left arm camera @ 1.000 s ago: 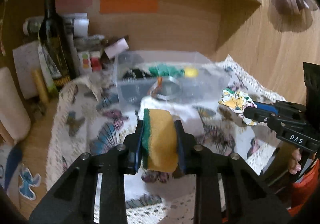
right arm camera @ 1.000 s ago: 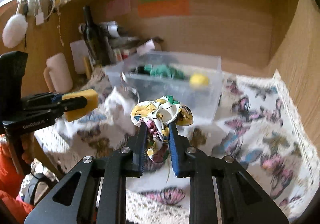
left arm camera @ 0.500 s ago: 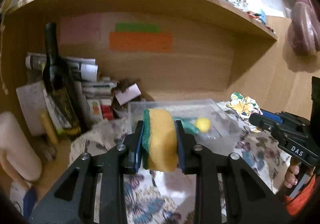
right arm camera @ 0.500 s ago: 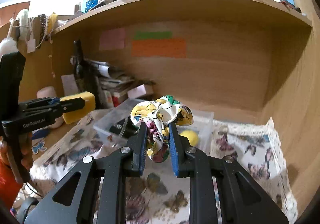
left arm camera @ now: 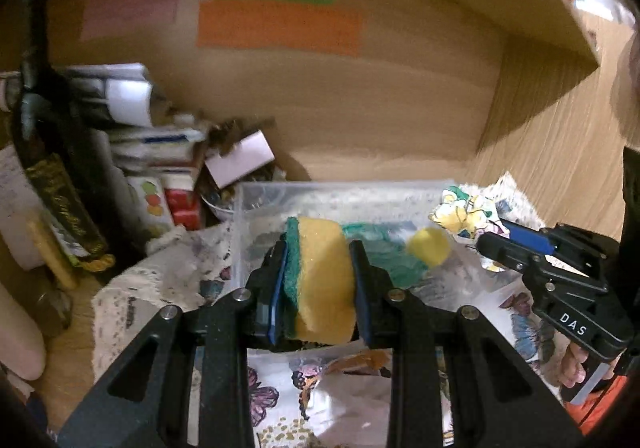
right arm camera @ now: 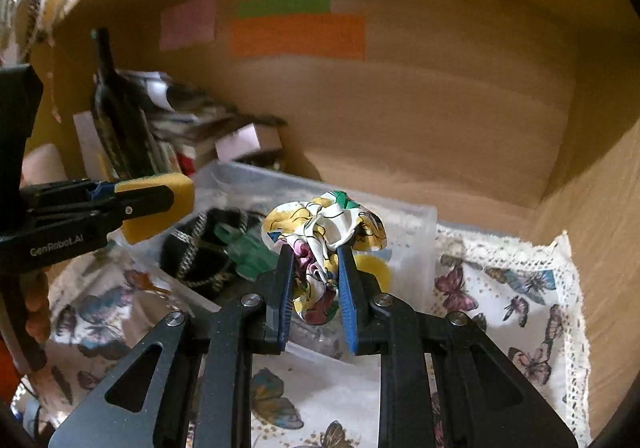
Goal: Organize soft objects
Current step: 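Drop the sponge into the clear box with the left gripper while the right gripper drops the scrunchie in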
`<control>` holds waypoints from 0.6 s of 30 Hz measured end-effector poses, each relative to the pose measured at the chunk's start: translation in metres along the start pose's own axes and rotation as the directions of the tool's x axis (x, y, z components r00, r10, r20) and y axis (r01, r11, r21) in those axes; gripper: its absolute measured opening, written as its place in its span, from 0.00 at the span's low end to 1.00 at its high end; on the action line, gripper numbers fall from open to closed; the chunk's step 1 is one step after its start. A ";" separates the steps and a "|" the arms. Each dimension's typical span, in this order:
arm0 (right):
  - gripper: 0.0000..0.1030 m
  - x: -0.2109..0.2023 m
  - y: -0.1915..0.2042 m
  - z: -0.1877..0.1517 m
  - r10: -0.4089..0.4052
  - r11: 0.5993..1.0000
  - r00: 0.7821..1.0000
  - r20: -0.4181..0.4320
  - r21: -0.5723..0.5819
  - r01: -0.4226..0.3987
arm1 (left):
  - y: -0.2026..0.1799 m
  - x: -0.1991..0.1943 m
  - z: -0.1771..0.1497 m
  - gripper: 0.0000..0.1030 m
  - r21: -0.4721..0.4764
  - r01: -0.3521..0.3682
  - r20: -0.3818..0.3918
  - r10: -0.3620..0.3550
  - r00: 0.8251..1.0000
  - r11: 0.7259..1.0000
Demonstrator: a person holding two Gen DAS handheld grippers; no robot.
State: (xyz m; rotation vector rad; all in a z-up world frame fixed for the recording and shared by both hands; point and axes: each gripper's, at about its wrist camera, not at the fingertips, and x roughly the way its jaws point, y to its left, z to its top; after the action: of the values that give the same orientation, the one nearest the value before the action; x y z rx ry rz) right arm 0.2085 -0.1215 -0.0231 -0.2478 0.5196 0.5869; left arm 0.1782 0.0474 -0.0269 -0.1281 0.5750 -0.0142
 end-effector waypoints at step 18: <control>0.50 0.009 -0.001 -0.008 -0.006 1.000 0.998 -0.055 -0.001 0.006 | -0.014 0.025 -0.017 0.67 0.046 -0.001 -0.100 0.006 0.995 0.999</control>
State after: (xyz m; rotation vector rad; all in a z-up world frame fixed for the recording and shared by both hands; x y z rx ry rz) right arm 0.2128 -0.1210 -0.0344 -0.2671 0.5714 0.5758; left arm 0.1904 0.0300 -0.0530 -0.0821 0.6748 -0.0306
